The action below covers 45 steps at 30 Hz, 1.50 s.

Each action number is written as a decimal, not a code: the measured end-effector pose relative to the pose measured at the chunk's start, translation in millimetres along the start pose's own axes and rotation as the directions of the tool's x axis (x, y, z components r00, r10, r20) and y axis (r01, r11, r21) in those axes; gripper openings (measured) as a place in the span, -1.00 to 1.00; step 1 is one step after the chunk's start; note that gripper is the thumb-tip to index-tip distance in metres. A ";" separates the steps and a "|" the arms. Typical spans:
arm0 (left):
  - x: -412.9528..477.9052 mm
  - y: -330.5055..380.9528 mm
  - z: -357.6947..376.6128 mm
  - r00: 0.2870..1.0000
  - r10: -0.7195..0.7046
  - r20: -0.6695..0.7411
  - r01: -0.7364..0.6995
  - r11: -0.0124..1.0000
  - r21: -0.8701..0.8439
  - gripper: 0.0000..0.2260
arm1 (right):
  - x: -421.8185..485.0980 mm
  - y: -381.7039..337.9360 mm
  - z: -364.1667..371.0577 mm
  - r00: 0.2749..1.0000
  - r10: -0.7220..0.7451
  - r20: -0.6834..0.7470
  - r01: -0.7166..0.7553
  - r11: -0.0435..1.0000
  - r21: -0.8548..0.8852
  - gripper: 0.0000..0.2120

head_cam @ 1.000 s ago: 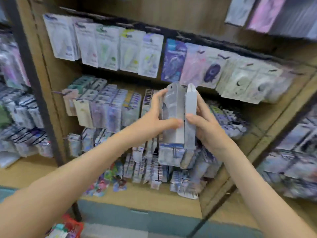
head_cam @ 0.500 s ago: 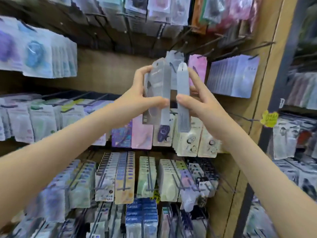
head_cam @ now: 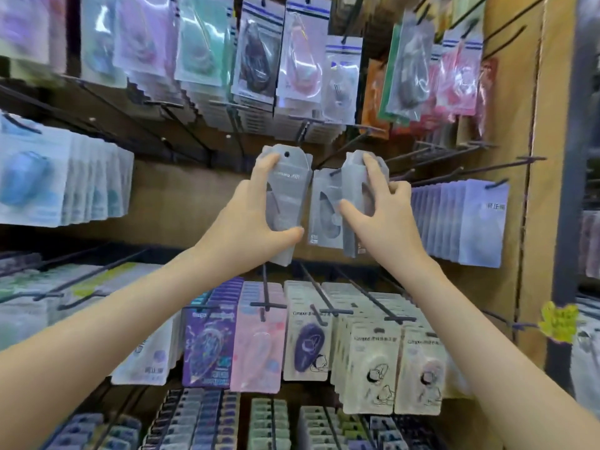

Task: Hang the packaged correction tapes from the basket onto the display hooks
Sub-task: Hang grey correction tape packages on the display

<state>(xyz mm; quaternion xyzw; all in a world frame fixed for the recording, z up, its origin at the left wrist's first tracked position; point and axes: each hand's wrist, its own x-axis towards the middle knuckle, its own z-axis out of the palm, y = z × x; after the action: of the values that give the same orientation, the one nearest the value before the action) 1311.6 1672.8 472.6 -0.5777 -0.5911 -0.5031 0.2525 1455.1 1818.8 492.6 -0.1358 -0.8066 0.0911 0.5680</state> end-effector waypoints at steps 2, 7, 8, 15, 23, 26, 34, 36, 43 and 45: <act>1.5 0.5 2.3 1.000 0.005 -0.016 -0.005 0.999 0.050 -0.15 | 5.8 3.7 -0.9 1.000 0.001 0.003 -0.001 1.000 0.010 -0.30; 1.7 -8.3 5.4 0.997 0.022 -0.072 -0.014 0.994 0.111 -0.15 | 10.8 11.9 -1.8 0.997 -0.076 0.028 0.077 0.997 -0.028 -0.33; 1.4 -9.2 5.7 0.996 0.034 -0.083 -0.023 0.992 0.127 -0.15 | 11.4 13.2 -2.2 0.996 -0.081 0.036 0.082 0.997 -0.008 -0.33; 14.9 -18.9 19.0 0.988 -0.153 0.016 0.151 0.985 0.082 -0.16 | 13.0 18.3 -3.7 0.985 -0.159 0.073 0.161 0.987 -0.021 -0.34; 16.1 -17.5 31.5 0.998 -0.050 -0.045 0.054 0.995 0.086 -0.14 | 20.5 16.6 -13.0 0.962 -0.151 0.227 0.119 0.982 0.148 -0.39; 9.8 -16.7 28.9 0.998 -0.018 -0.053 0.025 0.991 0.129 -0.14 | 22.4 13.8 -18.8 0.919 -0.111 0.378 -0.080 0.886 0.456 -0.42; -5.6 -26.4 17.9 0.997 0.039 -0.072 -0.018 0.963 0.270 -0.14 | 16.8 13.7 -12.5 0.950 -0.110 0.291 -0.011 0.923 0.384 -0.36; -3.5 -26.9 15.9 0.996 0.038 -0.083 -0.014 0.962 0.274 -0.14 | 17.4 12.2 -12.0 0.972 -0.170 0.161 0.166 0.985 0.039 -0.36; 1.8 -29.2 17.8 0.996 0.023 -0.081 0.000 0.961 0.277 -0.12 | 18.1 -5.7 -10.0 0.970 -0.240 0.046 0.237 0.882 -0.407 -0.34; 1.3 -30.7 18.5 0.997 0.011 -0.077 0.010 0.964 0.265 -0.13 | 14.4 -5.3 -7.2 0.967 -0.249 0.044 0.242 0.863 -0.444 -0.34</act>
<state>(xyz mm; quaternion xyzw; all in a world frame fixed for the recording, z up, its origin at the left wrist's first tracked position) 1287.8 1695.0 457.7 -0.5188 -0.6426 -0.4416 0.3506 1456.6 1818.4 509.4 -0.1591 -0.8124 -0.1700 0.5346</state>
